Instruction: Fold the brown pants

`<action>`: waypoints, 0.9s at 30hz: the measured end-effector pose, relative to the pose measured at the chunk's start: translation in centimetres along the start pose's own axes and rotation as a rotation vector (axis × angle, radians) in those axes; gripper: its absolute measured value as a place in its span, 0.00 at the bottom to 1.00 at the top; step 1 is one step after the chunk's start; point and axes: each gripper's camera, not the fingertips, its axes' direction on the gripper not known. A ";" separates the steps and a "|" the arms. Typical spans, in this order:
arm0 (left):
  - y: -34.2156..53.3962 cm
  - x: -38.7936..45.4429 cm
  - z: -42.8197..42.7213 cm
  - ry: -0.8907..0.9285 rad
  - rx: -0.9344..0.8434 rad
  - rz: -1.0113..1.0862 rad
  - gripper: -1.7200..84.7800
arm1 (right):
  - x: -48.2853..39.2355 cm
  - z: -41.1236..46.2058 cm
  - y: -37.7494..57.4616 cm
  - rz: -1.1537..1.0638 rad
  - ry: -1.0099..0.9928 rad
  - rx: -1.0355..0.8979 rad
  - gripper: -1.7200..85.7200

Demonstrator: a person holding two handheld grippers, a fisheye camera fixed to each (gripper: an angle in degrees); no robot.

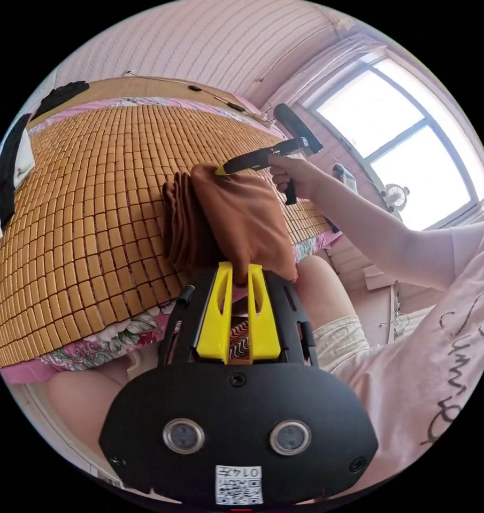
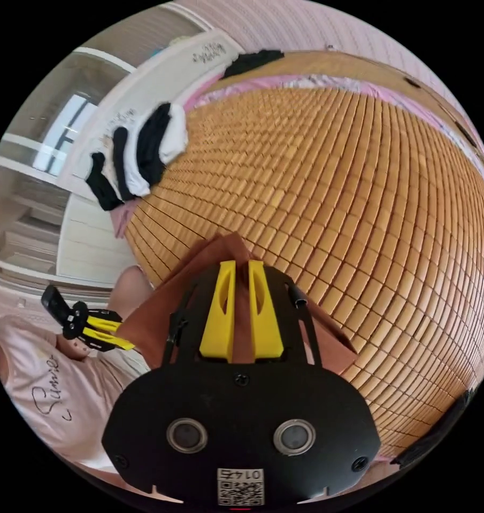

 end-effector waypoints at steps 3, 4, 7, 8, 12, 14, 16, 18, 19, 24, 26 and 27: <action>0.5 1.7 -2.2 -0.004 0.064 0.070 0.07 | -2.6 -3.8 0.3 -0.078 -0.013 0.126 0.05; 0.9 1.8 -3.3 0.004 0.096 0.075 0.07 | -3.0 -4.1 0.2 -0.089 -0.015 0.140 0.05; 1.9 0.7 -5.3 -0.046 0.144 0.026 0.08 | -3.7 -2.1 -1.2 -0.090 -0.050 0.157 0.05; 2.2 -0.1 -5.6 -0.083 0.147 -0.002 0.08 | -3.6 0.0 -2.0 -0.058 -0.066 0.142 0.05; 2.7 -3.8 -4.7 -0.138 0.103 -0.150 0.08 | -3.4 8.0 -4.1 0.033 0.017 0.047 0.04; 3.1 -5.3 -3.7 -0.156 0.075 -0.170 0.08 | -3.5 9.9 -4.3 0.029 0.093 0.028 0.03; 3.4 -5.9 -3.5 -0.139 0.082 -0.187 0.10 | -3.6 10.7 -4.1 -0.017 0.134 0.026 0.03; 3.7 -6.2 -3.3 -0.151 0.090 -0.204 0.12 | -2.6 9.0 -3.7 0.025 0.093 0.050 0.03; 4.0 -6.5 -3.5 -0.138 0.097 -0.217 0.13 | -2.3 8.1 -3.4 0.040 0.086 0.069 0.03; 5.5 -7.1 -7.0 -0.114 0.176 -0.230 0.09 | -3.3 0.6 4.2 0.012 0.063 0.214 0.02; 5.6 -4.5 -9.1 -0.347 0.236 -0.107 0.04 | -5.2 1.3 6.7 -0.045 0.036 0.117 0.02; 5.4 -3.7 -9.5 -0.389 0.248 -0.069 0.02 | -6.8 2.6 8.3 -0.086 0.011 0.022 0.02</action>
